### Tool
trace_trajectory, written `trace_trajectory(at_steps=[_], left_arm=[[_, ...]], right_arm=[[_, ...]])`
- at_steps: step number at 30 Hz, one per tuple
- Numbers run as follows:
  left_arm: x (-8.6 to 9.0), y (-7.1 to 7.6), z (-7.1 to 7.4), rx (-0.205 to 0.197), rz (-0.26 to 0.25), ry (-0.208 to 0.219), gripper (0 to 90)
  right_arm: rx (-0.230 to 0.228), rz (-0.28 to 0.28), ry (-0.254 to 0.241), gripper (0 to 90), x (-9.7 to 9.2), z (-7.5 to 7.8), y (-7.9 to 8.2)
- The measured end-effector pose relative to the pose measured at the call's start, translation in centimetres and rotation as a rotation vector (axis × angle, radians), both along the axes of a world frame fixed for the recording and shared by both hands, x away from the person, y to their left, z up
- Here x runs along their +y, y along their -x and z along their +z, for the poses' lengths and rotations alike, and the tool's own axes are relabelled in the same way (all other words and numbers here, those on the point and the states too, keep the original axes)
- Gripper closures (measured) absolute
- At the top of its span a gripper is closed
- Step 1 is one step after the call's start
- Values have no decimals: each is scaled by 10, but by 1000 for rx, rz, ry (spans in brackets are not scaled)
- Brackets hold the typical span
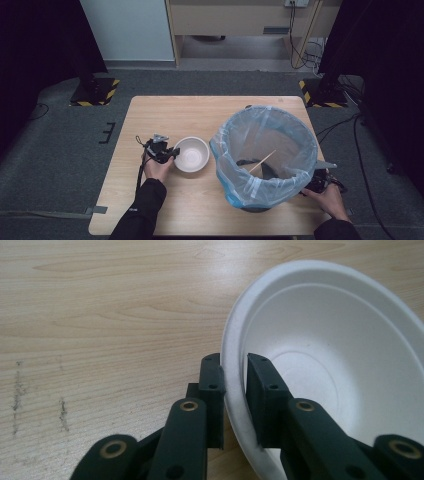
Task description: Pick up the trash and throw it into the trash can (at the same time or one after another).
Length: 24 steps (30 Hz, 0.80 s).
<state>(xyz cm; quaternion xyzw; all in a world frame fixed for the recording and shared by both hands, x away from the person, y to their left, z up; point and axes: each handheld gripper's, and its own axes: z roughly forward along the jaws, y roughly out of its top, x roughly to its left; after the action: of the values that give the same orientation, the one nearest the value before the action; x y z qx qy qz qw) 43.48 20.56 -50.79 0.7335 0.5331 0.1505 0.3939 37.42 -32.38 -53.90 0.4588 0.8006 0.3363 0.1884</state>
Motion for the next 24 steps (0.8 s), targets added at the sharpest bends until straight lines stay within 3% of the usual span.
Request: trace_trajectory(at_steps=[3,8,11,14,24], left_arm=[[0,3,5,-16,-3,-2,799],[-2,9,24,-89,-17,3,823],[-4,14,36,-136,-35,-25,833],[-2,20,44,-165,-43,-23,834],[10,33,78,-275,-10,25,833]], right_arm=[[0,0,0,21,0,0,0],[0,0,0,21,0,0,0],[0,0,0,21,0,0,0],[0,0,0,21,0,0,0],[2,5,1,21,0,0,0]])
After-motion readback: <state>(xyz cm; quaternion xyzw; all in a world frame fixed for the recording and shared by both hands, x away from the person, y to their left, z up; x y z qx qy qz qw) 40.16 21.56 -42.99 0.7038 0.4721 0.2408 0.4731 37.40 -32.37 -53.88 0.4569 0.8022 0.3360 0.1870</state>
